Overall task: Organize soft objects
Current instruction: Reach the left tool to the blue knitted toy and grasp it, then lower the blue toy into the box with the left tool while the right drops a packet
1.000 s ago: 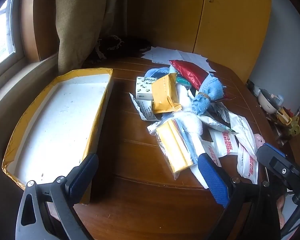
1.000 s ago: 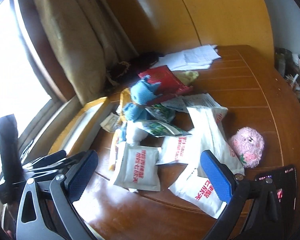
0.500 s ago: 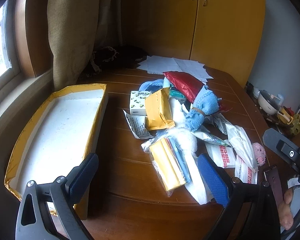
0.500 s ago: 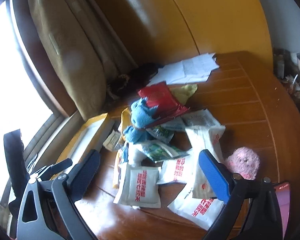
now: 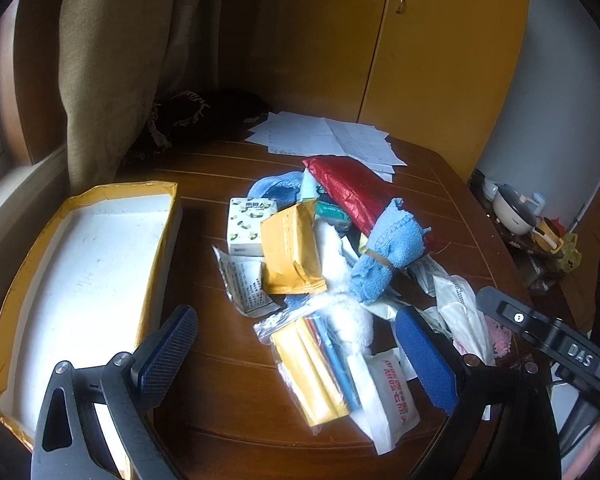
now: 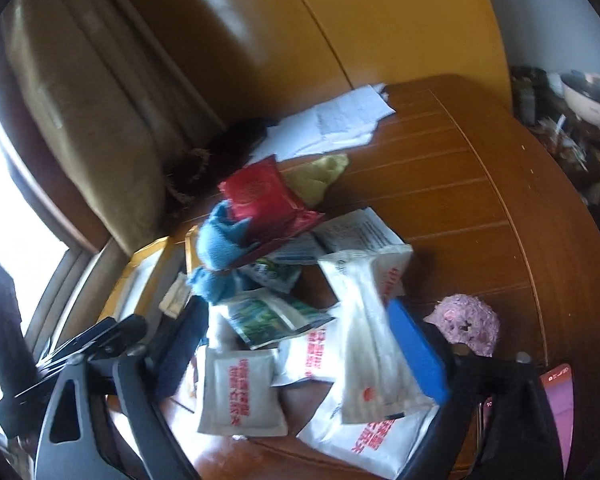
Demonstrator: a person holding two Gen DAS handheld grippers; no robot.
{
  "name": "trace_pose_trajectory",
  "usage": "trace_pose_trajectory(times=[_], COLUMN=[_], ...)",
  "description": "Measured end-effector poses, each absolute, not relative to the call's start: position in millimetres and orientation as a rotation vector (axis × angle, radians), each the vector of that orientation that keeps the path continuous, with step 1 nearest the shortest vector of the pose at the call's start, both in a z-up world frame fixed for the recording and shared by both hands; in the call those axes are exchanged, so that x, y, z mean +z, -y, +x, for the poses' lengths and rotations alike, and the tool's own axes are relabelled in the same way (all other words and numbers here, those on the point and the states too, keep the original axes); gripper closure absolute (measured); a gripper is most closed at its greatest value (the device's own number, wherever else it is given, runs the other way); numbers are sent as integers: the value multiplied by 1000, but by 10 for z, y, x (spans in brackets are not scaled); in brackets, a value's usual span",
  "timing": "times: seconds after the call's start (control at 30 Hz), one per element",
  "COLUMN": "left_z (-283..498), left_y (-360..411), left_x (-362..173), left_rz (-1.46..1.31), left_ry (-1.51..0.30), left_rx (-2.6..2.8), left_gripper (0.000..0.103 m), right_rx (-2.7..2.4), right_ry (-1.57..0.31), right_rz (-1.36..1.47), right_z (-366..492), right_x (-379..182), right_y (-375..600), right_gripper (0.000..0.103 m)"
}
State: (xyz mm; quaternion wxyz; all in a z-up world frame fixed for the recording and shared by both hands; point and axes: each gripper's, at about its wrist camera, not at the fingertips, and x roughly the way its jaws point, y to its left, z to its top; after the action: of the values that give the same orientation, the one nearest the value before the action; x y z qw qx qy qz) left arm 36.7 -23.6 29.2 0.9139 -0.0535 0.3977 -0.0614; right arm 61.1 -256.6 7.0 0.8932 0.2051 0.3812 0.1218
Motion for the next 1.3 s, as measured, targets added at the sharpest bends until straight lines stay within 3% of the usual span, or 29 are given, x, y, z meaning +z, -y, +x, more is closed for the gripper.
trace_pose_trajectory(times=[0.1, 0.37, 0.43, 0.47, 0.6, 0.63, 0.7, 0.77, 0.93, 1.3], left_z=[485, 827, 904, 933, 1005, 1014, 987, 948, 823, 83], left_y=[297, 592, 679, 725, 855, 871, 888, 920, 865, -13], left_x=[349, 270, 206, 185, 125, 107, 109, 103, 171, 646], left_rz=[-96, -65, -55, -45, -17, -16, -22, 7, -11, -261], left_ry=[-819, -835, -838, -838, -845, -851, -851, -828, -806, -745], left_rx=[-147, -245, -259, -258, -248, -248, -246, -220, -203, -195], left_gripper=[15, 15, 16, 20, 46, 49, 67, 71, 75, 75], right_rx=[192, 141, 125, 125, 110, 113, 116, 116, 117, 248], right_ry=[-816, -831, -844, -855, -862, -861, -856, -849, -812, -596], right_rz=[449, 418, 408, 404, 381, 382, 378, 372, 380, 398], right_z=[726, 802, 828, 842, 845, 835, 825, 805, 698, 113], right_x=[-33, -146, -189, -212, -259, -258, -245, -225, -107, 516], right_y=[2644, 2616, 2614, 2610, 2591, 2587, 2569, 2545, 2519, 2266], right_gripper=[41, 43, 51, 53, 76, 78, 80, 82, 91, 92])
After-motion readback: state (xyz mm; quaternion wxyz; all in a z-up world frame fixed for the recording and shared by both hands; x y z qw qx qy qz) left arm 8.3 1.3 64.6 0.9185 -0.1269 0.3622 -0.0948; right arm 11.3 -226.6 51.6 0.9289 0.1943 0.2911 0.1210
